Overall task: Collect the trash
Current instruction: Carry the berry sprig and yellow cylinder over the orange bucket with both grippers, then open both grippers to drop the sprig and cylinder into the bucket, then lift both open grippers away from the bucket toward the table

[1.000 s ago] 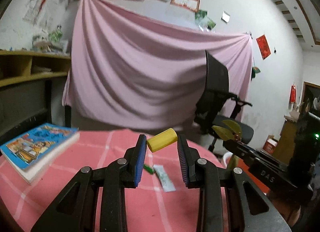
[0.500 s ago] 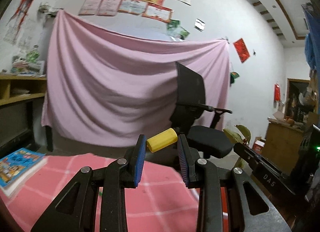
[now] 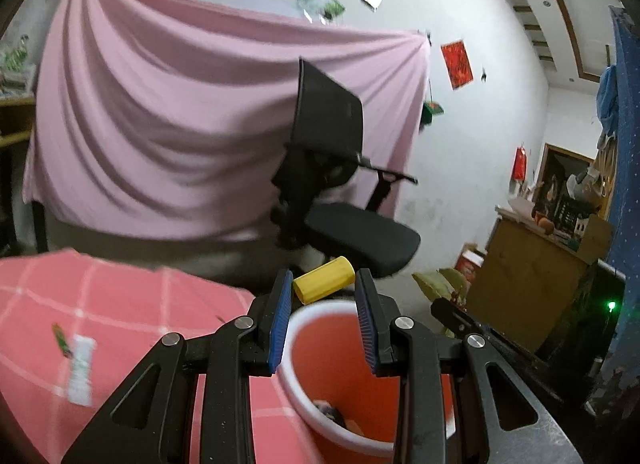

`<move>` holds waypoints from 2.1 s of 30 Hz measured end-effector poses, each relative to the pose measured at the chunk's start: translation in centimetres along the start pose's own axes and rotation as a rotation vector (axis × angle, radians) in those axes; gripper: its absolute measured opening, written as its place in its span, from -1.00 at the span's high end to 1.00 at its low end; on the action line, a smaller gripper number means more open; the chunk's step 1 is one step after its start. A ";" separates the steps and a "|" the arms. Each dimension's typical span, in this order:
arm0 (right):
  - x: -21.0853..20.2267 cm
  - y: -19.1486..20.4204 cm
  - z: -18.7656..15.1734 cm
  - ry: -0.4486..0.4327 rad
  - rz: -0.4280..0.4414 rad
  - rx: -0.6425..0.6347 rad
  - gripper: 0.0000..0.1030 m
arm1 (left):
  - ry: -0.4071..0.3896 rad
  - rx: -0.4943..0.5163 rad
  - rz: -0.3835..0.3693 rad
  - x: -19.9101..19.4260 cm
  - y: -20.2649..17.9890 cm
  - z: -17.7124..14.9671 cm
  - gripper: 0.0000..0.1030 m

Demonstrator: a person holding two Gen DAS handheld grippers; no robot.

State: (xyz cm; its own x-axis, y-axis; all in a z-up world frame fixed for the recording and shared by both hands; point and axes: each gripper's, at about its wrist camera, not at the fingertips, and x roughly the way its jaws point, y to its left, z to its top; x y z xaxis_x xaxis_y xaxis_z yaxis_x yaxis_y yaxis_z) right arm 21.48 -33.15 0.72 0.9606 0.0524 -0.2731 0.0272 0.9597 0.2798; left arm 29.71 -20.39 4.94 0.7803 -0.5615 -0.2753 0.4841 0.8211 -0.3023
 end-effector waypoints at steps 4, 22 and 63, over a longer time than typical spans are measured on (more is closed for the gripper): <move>0.6 -1.7 -0.3 0.057 -0.022 0.056 0.66 | 0.073 -0.020 -0.017 2.0 -0.9 -0.3 0.47; 1.3 -5.3 -1.5 0.185 -0.129 0.180 -0.05 | 0.234 -0.040 -0.009 3.9 -1.4 -1.8 0.20; -3.4 8.2 0.1 -0.295 0.012 0.017 -1.00 | -0.210 0.071 0.483 -13.3 9.1 -0.6 -0.96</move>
State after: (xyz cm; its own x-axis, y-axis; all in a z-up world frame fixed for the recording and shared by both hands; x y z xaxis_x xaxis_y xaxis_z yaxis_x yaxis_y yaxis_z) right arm 18.49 -25.46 4.05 0.9997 -0.0214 0.0088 0.0178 0.9546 0.2974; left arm 23.50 -5.48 5.30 0.9799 -0.0908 -0.1775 0.0697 0.9901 -0.1216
